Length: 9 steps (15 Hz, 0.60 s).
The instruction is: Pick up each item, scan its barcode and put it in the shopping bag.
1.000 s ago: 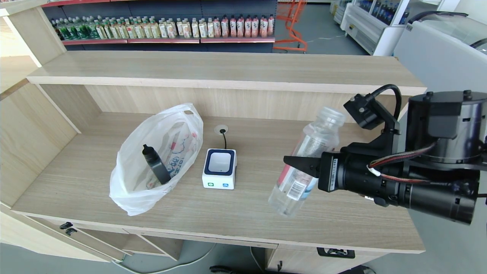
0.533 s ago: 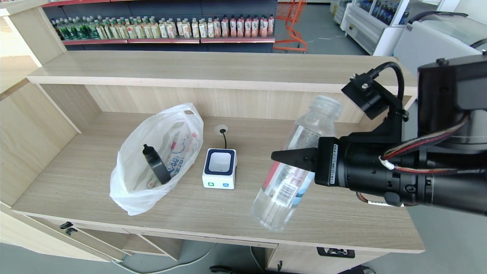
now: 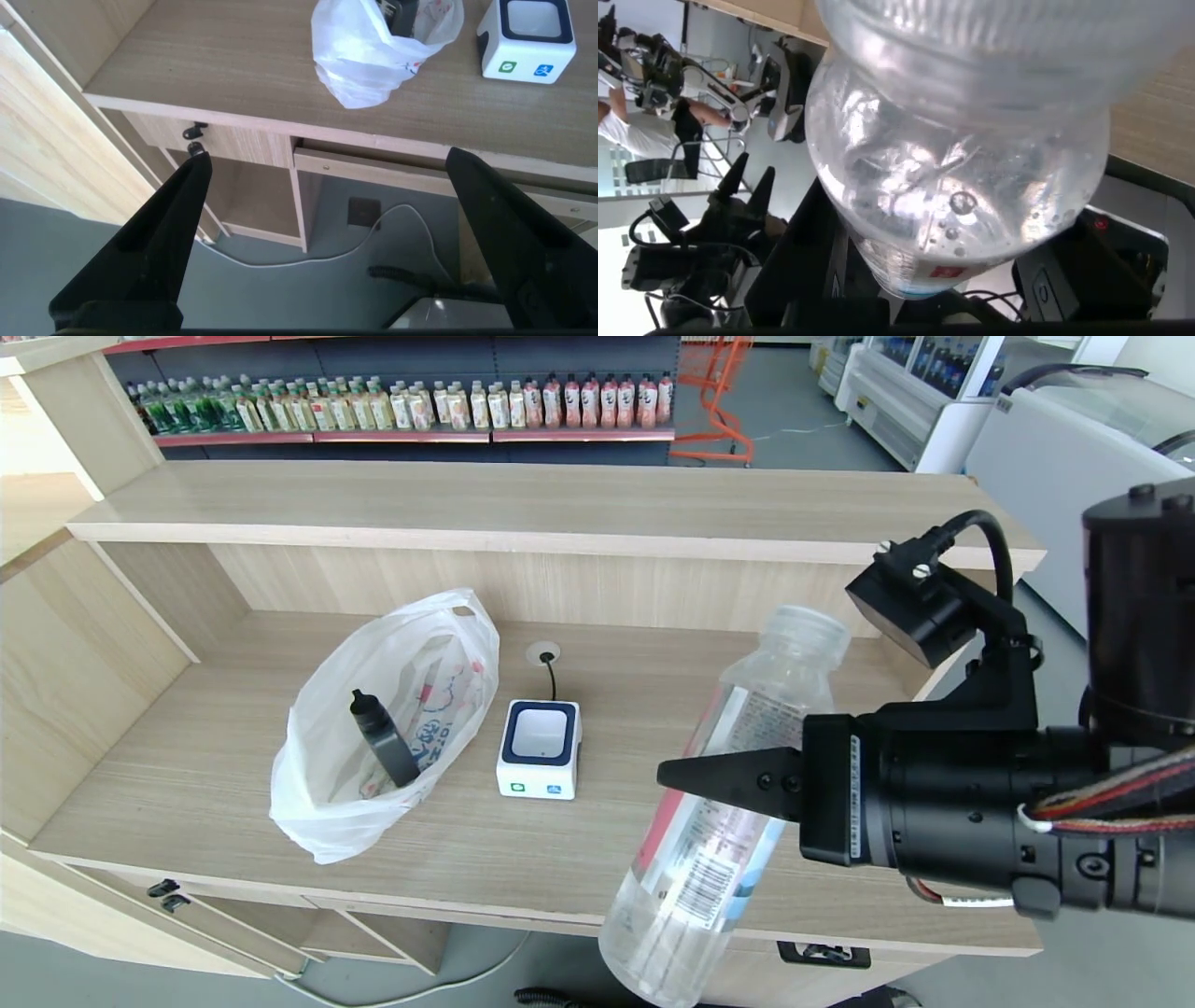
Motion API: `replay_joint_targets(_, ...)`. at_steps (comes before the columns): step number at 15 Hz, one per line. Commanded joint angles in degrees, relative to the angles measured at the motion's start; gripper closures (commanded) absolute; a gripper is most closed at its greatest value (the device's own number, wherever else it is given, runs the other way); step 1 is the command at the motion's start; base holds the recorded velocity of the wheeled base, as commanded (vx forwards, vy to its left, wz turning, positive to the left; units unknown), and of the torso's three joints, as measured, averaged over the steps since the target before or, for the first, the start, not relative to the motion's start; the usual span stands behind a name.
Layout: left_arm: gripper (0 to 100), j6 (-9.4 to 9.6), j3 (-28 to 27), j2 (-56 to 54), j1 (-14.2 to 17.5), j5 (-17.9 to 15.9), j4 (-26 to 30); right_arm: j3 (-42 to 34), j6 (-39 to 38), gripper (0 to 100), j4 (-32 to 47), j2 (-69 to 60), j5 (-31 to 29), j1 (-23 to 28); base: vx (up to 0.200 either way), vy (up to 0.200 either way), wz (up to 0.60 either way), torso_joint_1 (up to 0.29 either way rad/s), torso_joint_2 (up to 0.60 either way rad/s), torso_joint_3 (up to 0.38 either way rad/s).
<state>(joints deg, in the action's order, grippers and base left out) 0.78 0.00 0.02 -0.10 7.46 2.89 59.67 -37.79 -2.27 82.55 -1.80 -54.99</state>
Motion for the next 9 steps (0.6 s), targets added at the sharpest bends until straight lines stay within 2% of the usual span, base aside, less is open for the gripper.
replay_joint_targets(1, 0, 0.01, 0.00, 0.06, 0.01, 0.01, 0.01, 0.27, 0.00, 100, -0.02, -0.11, 0.05, 0.41, 0.000, 0.000, 0.00, 0.000, 0.00, 0.000)
replay_joint_targets(9, 0, 0.01, 0.00, 0.06, 0.01, 0.01, 0.01, 1.41, 0.09, 100, -0.02, -0.64, 0.05, 1.99, 0.000, 0.000, 0.00, 0.000, 0.00, 0.000)
